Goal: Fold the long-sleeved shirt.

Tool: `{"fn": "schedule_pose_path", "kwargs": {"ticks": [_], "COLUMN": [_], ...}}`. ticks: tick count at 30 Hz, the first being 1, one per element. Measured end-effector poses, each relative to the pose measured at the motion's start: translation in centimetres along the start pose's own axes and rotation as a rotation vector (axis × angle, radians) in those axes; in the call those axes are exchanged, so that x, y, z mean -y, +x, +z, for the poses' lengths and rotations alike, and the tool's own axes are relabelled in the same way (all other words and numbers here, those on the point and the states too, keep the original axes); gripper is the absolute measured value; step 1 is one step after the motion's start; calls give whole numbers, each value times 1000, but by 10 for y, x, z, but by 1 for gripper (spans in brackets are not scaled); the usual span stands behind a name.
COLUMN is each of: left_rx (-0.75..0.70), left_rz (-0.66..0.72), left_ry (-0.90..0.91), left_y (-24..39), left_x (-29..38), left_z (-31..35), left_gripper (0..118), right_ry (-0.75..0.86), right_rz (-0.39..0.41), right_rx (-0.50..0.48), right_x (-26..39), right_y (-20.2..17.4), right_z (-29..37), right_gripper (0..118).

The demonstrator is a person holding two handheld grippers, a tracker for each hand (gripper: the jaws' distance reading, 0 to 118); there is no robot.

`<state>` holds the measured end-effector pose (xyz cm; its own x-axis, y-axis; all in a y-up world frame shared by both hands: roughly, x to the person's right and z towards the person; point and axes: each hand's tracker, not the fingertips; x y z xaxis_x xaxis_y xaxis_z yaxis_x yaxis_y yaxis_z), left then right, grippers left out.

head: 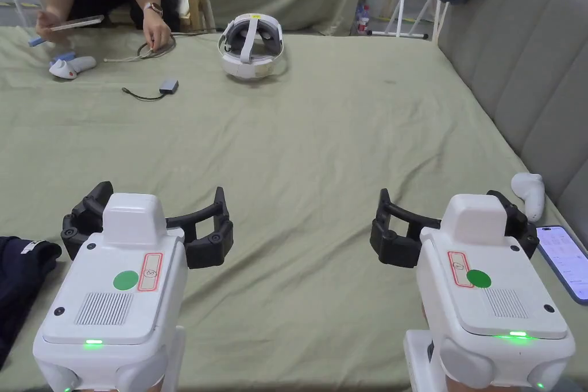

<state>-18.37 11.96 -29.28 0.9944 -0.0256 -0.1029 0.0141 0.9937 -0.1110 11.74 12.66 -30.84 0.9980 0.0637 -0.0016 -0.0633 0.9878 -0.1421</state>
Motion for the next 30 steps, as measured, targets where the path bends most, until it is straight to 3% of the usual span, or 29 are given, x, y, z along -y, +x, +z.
{"fn": "schedule_pose_path", "kwargs": {"ticks": [30], "left_rx": [-13], "left_rz": [-1], "left_ry": [-1], "left_y": [0], "left_x": [2], "left_z": [4], "left_gripper": [111], "right_ry": [-15], "right_rz": [-2], "right_rx": [2], "right_x": [3], "right_y": [3], "right_z": [2], "right_gripper": [118]}}
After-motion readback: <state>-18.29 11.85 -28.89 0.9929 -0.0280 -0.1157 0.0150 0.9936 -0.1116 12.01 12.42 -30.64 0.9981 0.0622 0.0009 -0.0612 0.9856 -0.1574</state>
